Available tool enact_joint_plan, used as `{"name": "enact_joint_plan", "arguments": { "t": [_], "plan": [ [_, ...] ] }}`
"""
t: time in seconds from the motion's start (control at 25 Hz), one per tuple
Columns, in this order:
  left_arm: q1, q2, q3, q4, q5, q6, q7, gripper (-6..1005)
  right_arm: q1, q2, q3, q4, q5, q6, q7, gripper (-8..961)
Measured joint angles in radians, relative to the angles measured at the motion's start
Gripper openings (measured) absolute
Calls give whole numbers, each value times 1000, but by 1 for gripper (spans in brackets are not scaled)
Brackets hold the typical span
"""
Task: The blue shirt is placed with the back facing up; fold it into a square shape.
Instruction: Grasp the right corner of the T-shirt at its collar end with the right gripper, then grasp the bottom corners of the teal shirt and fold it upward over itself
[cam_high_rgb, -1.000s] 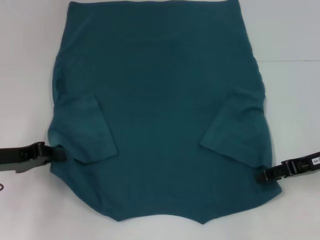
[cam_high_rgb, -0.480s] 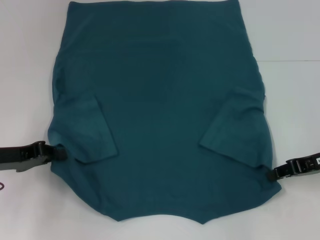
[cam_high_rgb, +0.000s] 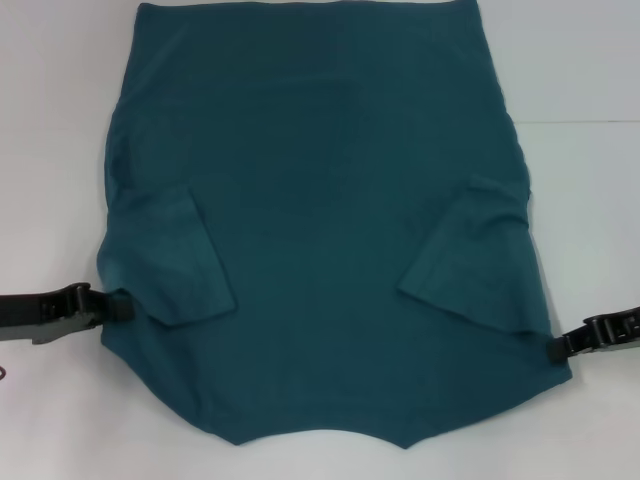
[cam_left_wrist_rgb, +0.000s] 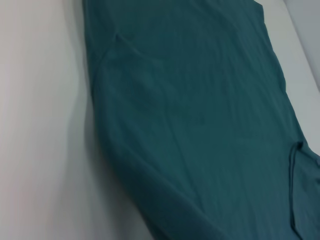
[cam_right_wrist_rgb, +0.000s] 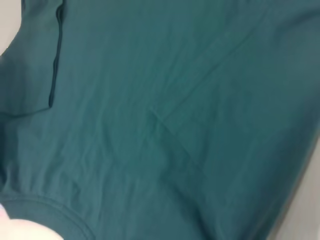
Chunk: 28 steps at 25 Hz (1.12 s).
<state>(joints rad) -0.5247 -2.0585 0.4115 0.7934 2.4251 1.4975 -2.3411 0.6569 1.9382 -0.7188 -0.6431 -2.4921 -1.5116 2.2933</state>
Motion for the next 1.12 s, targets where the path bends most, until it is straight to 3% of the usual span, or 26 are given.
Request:
{"name": "enact_joint_plan", "arguments": {
  "t": [0.48,0.84,0.96,1.12],
  "plan": [
    [18,30,5,67,51,252,39,25,-24,-51,21,-4,-12,-184,4,17],
    [48,34,4,101,147,425,41,25,-54,-35,24,-6,-90,-284,6,16],
    [34,34,6,96,156,408,40,25,-50,-35,81,-6,-58,-251,8,16],
    [-29,53,7,46,150,315,0,25,-28,-35,126,-6,-8,-192,25,16]
  ]
}}
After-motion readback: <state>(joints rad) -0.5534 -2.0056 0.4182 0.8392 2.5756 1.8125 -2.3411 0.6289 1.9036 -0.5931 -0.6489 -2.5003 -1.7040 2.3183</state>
